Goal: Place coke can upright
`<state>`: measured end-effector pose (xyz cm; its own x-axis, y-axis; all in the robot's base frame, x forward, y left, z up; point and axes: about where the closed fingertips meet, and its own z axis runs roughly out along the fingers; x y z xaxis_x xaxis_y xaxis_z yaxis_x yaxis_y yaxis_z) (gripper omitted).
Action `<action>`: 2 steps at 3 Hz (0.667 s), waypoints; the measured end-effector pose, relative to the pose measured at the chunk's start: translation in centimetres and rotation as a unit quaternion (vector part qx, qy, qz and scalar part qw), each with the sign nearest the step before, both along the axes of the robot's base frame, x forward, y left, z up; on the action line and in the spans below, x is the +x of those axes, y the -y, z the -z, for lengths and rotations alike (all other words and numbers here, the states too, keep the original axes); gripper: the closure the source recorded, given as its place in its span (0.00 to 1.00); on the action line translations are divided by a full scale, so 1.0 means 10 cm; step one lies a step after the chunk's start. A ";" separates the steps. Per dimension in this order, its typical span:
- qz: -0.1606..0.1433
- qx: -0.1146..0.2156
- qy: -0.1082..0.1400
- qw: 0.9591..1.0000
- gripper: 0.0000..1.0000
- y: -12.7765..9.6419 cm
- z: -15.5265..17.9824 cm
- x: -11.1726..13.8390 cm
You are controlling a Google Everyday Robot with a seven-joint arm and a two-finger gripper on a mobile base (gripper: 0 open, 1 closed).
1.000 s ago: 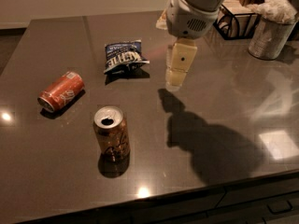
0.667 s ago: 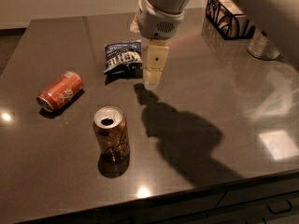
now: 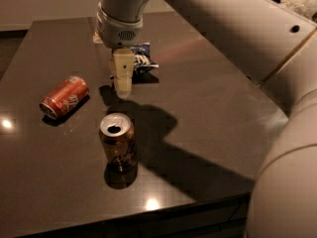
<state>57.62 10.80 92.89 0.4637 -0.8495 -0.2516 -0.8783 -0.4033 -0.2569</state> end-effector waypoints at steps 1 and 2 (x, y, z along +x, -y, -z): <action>-0.043 -0.010 -0.001 0.999 0.00 -0.40 0.13 0.02; -0.088 -0.027 0.002 0.996 0.00 -0.77 0.26 -0.08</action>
Offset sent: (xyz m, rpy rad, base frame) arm -0.0237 0.1176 -0.0403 -0.1090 -0.0026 0.2874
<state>56.82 18.46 90.33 0.6066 -0.7678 -0.2061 -0.7924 -0.5633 -0.2340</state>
